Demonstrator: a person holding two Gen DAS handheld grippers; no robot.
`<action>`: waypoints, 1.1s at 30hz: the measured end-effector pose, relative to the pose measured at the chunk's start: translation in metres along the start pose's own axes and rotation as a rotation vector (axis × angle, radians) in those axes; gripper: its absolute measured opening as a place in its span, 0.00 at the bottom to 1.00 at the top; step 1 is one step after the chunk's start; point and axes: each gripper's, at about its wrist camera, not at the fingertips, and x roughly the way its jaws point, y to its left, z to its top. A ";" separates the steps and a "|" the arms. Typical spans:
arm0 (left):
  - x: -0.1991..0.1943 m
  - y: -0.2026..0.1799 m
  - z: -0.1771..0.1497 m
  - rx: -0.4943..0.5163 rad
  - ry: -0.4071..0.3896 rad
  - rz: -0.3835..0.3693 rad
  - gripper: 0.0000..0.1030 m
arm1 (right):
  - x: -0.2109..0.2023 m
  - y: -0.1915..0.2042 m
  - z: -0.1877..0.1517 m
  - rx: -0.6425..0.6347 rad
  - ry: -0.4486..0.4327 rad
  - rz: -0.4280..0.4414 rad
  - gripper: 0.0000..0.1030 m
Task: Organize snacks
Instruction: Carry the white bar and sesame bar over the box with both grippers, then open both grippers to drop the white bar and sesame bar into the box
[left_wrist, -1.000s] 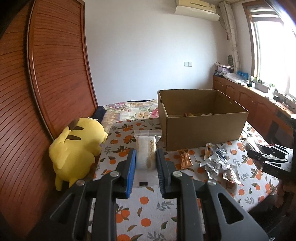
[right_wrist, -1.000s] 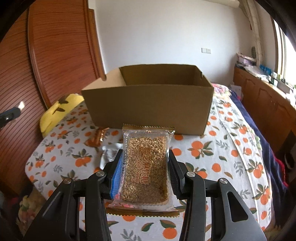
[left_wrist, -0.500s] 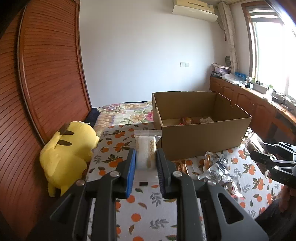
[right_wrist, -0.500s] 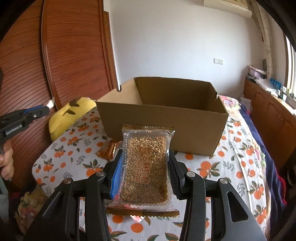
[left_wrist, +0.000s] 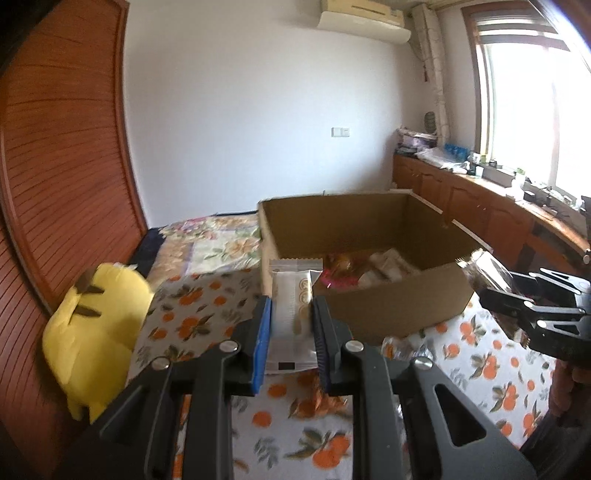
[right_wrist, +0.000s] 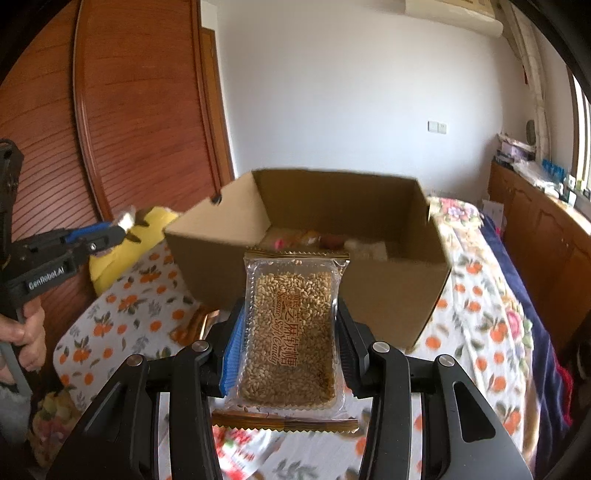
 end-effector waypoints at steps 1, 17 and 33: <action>0.003 -0.003 0.005 0.004 -0.008 -0.007 0.19 | 0.001 -0.003 0.007 -0.005 -0.012 -0.003 0.43; 0.097 -0.024 0.067 -0.001 -0.072 -0.075 0.19 | 0.083 -0.038 0.073 -0.057 -0.070 0.025 0.43; 0.148 -0.033 0.046 -0.020 0.002 -0.100 0.20 | 0.122 -0.062 0.055 -0.009 -0.039 0.060 0.43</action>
